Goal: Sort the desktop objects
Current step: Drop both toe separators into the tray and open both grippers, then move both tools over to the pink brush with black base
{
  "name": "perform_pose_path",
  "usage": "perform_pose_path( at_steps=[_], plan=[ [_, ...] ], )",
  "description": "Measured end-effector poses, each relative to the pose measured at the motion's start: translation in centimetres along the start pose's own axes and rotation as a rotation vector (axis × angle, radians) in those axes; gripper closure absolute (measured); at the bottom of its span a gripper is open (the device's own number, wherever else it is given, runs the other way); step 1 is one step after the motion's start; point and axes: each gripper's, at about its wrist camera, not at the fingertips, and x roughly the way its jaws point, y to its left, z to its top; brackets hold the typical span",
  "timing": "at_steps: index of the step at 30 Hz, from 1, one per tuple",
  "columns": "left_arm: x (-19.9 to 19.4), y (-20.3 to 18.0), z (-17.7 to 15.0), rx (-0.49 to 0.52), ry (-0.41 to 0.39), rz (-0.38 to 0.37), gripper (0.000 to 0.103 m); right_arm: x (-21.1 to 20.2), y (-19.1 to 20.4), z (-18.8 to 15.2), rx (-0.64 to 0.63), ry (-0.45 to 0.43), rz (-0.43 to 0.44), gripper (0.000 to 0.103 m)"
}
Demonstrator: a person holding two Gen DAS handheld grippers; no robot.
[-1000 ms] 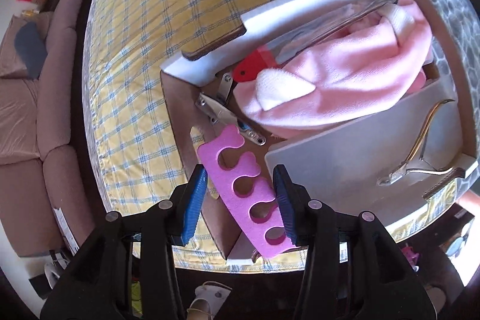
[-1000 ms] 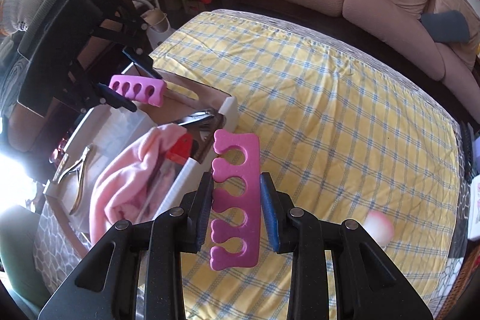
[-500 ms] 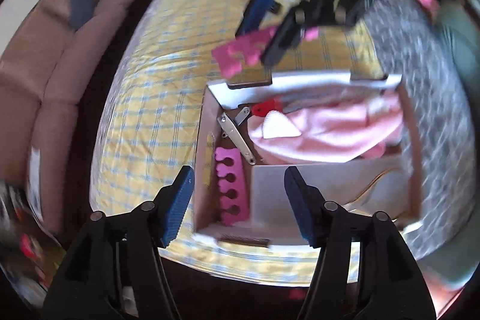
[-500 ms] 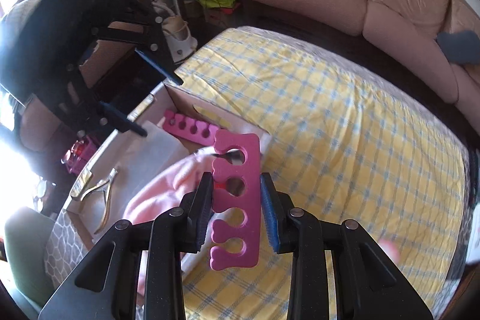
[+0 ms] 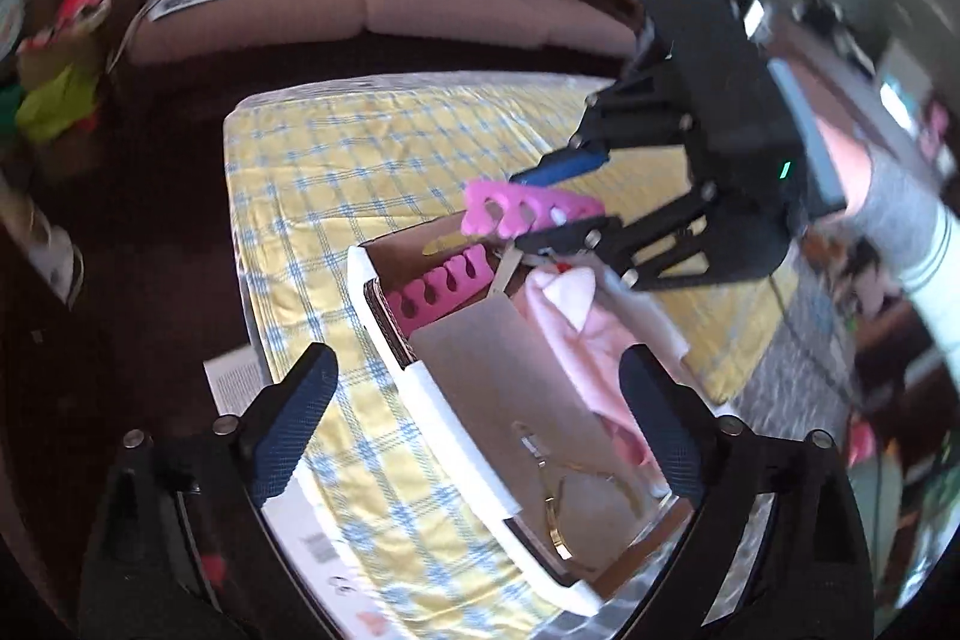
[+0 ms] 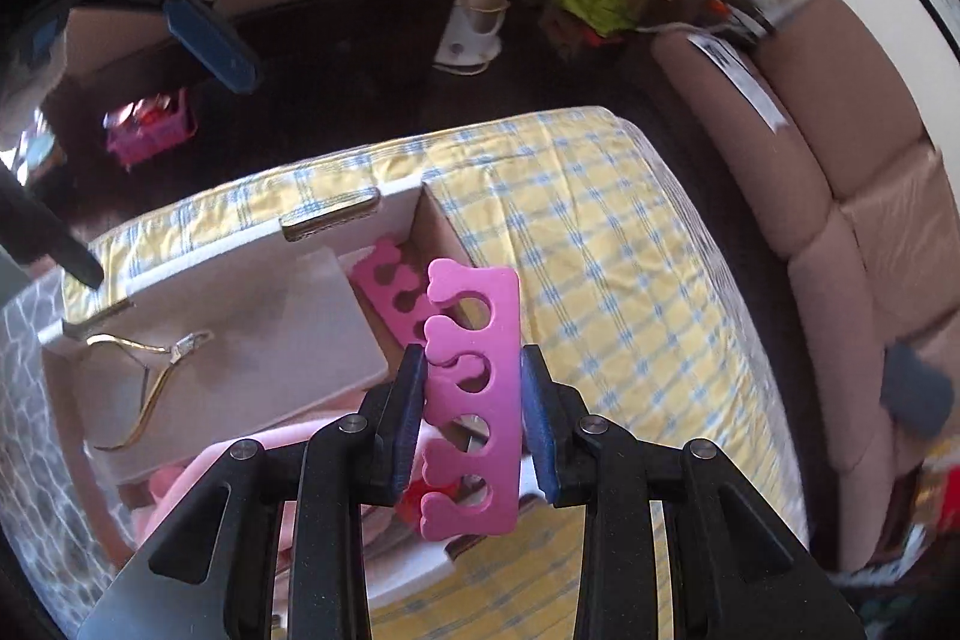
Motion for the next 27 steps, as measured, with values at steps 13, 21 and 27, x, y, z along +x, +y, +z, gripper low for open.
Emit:
perform_pose_path(
  at_steps=[13,21,27],
  plan=[
    [2.8,-1.6,-1.3,-0.112,-0.032,-0.002,0.0,5.2,2.4,1.8,-0.296,0.08,-0.021,0.072],
    [3.4,-2.5,-1.0,-0.111,-0.036,0.018,0.0,5.9,1.8,1.4,-0.261,0.062,-0.027,0.046],
    [3.4,-2.8,-1.1,-0.128,-0.041,0.027,0.0,4.3,1.2,1.2,-0.192,0.021,-0.025,0.029]
  ],
)
